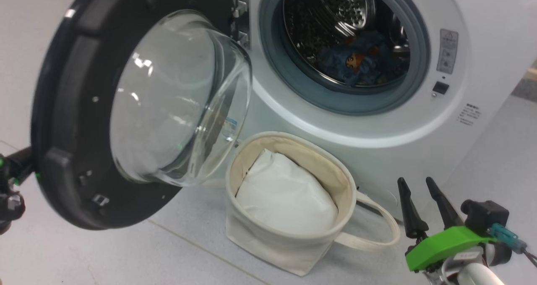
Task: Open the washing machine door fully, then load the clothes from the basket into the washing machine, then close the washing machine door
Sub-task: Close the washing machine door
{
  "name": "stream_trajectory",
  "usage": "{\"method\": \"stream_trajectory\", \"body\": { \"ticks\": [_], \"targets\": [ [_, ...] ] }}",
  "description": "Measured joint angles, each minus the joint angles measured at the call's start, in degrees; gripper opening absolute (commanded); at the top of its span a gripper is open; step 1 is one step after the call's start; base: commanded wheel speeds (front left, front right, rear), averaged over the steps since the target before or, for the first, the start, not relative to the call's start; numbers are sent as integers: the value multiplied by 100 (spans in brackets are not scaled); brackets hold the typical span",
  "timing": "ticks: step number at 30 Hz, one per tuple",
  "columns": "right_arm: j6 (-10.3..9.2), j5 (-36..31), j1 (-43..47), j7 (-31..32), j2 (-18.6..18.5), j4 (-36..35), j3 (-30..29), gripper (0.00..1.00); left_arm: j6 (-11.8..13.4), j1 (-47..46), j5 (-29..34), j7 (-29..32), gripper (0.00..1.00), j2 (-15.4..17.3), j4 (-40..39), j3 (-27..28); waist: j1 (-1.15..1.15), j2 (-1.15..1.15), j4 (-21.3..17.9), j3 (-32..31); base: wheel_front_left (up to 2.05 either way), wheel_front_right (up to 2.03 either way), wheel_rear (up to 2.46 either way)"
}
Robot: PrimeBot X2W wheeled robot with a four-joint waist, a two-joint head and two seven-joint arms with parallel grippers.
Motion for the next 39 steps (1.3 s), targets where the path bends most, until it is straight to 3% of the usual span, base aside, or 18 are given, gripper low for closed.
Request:
{"method": "stream_trajectory", "body": {
  "ticks": [6, 11, 12, 19, 24, 30, 39],
  "targets": [
    [0, 0, 229, 0, 131, -4, -47, 100, 288, 491, -1, 504, 0, -277, -1026, -176, -1, 0, 78, -157, 0, 0, 0],
    [0, -1, 224, 0, 240, -45, -38, 100, 746, 993, -154, 923, 0, -638, -2093, -291, 0, 0, -22, -174, 0, 0, 0],
    [0, -1, 224, 0, 240, -45, -38, 100, 746, 993, -154, 923, 0, -638, -2093, -291, 0, 0, -22, -174, 0, 0, 0],
    [0, -3, 225, 0, 245, -65, -67, 100, 1383, 1750, -246, 1418, 0, -1083, -3836, -493, 0, 0, -324, -160, 0, 0, 0],
    [0, -40, 225, 0, 275, -69, -68, 100, 1695, 2141, -246, 1559, 0, -1283, -4659, -637, 0, 0, -631, -141, 0, 0, 0],
    [0, -59, 224, 0, 269, -71, -73, 100, 1848, 2369, -247, 1660, 0, -1458, -5182, -713, 0, 0, -1133, -110, 0, 0, 0],
    [0, -60, 213, 0, 242, -102, -105, 100, 1874, 2464, -297, 1500, 0, -1612, -5439, -705, 0, 0, -2036, -22, 0, 0, 0]
  ]
}}
